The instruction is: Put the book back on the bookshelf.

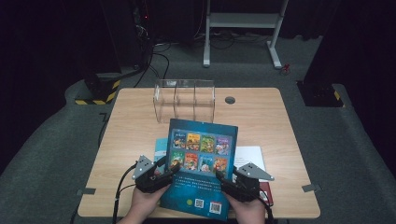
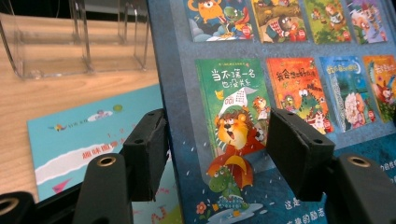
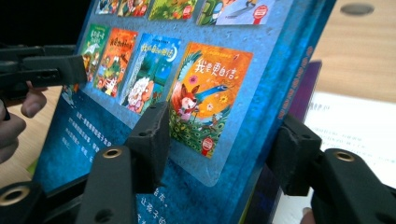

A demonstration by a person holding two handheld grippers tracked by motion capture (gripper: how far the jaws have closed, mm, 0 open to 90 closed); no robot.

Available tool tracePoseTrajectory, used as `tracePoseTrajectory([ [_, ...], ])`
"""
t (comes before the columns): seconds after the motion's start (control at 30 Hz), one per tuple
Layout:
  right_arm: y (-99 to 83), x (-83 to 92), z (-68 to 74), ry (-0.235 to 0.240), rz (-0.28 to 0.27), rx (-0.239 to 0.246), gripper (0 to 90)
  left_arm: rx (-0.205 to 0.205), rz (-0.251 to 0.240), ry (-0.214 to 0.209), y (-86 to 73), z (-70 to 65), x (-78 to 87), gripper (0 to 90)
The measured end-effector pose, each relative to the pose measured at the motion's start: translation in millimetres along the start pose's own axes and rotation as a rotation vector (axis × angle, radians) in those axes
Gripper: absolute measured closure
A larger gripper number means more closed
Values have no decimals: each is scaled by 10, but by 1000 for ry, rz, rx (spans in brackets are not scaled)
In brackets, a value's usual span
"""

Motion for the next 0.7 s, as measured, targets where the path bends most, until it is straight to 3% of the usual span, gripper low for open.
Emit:
tracePoseTrajectory([
  [0.27,158,112,36,-1,-59,19,508,15,-25,-7,80,-26,78,395],
  [0.53,366,263,114,-1,-142,52,576,-13,-89,0,214,-74,203,415],
  [0.7,438,288,136,-5,-165,68,590,-26,-127,12,268,-80,260,439],
])
Point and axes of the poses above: each handheld gripper's, and its own axes: x roughly backward along the jaws, y roughly out of its top, z roughly to its left, the point moved 6 cm from there along -x, roughly forward along the jaws, and after that the axes turned 12 degrees about x, right-handed, at the moved point
